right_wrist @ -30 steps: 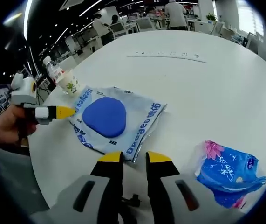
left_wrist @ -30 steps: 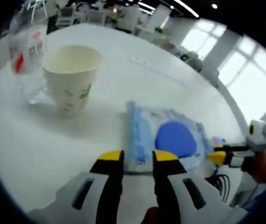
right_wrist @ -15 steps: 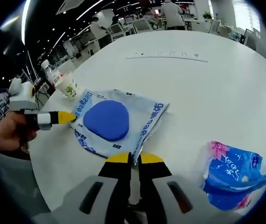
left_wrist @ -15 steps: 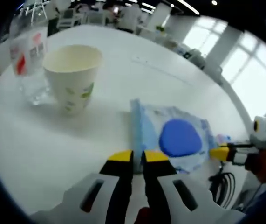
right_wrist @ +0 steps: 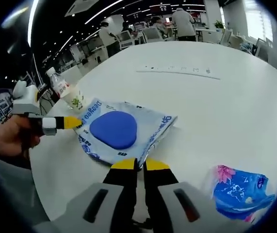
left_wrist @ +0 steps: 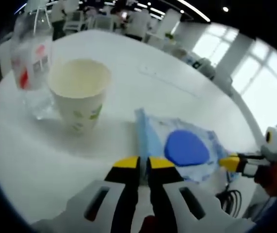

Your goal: Arrange the tabletop items into an orderly group along one side of the table until the central work area is clear of visible clutter.

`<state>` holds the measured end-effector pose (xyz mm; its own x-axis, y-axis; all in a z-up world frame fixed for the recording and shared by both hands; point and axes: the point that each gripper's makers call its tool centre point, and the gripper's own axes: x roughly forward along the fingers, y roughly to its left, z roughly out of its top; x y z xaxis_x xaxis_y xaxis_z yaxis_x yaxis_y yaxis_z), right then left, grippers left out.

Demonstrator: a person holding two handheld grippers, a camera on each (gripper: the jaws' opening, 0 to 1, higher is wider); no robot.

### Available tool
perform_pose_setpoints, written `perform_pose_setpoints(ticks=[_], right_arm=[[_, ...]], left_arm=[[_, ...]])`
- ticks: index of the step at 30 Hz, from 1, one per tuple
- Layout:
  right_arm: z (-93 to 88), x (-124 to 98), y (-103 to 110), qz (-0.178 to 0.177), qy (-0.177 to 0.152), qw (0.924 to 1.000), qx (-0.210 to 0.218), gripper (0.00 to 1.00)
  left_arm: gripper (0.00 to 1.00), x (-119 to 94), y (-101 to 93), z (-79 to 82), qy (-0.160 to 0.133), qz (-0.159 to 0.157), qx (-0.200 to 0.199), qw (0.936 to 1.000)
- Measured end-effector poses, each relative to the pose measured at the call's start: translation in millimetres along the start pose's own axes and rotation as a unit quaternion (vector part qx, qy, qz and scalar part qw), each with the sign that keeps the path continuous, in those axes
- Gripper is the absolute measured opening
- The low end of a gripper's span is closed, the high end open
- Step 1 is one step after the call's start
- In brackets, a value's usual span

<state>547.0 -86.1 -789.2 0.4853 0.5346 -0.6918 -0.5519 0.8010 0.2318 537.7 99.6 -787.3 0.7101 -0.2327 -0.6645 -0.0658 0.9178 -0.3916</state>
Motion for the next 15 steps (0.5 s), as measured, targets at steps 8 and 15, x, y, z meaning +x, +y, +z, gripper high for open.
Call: perform_pose_setpoints(ticks=[8,15], right_arm=[[11.9,9.2,2.4,0.001,-0.006,1.0,0.0,0.03],[17.8,16.6,6.4,0.005,-0.012,0.9999,-0.002,0.03]], left_arm=[[0.03,3.8,6.2,13.2,-0.01,0.007,-0.006,0.9999],[0.03,7.1,16.0,17.0,-0.012,0.014,-0.019,0.9996]])
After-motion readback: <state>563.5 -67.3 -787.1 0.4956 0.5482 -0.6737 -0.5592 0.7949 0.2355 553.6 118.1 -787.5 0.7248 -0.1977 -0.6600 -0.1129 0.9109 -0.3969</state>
